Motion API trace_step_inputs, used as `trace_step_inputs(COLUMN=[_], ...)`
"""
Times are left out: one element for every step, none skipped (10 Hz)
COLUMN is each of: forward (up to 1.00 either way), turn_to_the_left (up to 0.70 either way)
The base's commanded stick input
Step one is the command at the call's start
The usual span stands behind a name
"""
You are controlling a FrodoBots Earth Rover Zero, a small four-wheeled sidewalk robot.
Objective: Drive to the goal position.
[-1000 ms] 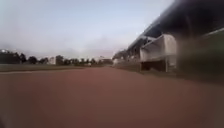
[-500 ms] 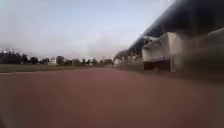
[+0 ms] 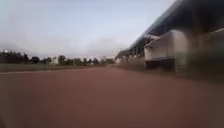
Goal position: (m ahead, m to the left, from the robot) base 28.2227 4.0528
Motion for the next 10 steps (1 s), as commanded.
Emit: trace_step_inputs(forward=[0.7, 0.7, 0.7, 0.7, 0.7, 0.7, 0.7, 0.7, 0.7, 0.7], turn_to_the_left=[0.0, 0.0, 0.0, 0.0, 0.0, 0.0, 0.0, 0.0, 0.0, 0.0])
